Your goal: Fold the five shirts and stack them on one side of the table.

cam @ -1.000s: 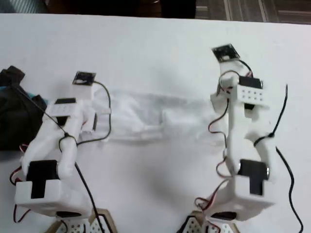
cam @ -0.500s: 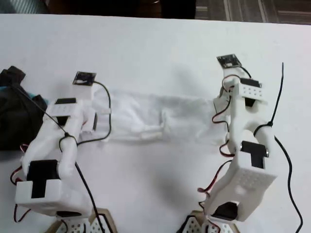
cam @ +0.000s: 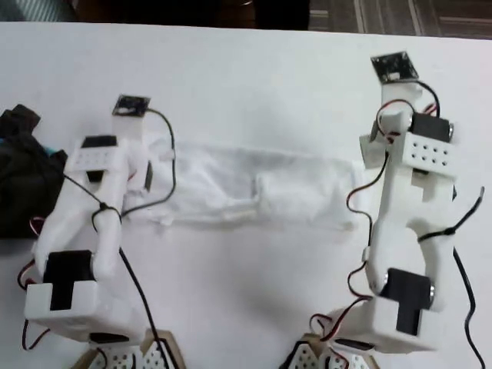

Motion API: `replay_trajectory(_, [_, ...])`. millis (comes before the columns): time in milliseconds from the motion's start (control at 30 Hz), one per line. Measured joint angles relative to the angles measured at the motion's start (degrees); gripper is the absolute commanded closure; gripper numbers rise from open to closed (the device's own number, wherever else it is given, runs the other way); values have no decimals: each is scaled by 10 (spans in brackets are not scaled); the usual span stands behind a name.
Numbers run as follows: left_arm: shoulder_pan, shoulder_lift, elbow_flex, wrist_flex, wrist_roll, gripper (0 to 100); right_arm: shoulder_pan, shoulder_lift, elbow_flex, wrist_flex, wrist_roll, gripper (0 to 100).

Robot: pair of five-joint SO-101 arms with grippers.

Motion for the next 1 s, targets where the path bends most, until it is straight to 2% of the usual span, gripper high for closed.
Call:
replay_trajectory(67, [-2,4,-40,24,-1,752,0,-15,33,0,0,978])
replay_trajectory(133, [-15,8,-60,22,-2,761,0,-32,68,0,9,978])
replay_trajectory(267, [-36,57,-73,-21,-1,764,16,-84,142,0,55,978])
replay_trajectory(500, [-49,206,-157,-43,-1,765,133,-215,267,0,135,978])
replay_trajectory(667, [-46,289,-272,37,-2,766,215,-291,342,0,193,978])
replay_trajectory(900, [23,396,-439,200,0,770,292,-343,486,-84,215,978])
replay_trajectory(1000, [40,440,-492,239,0,859,307,-356,548,-127,215,978])
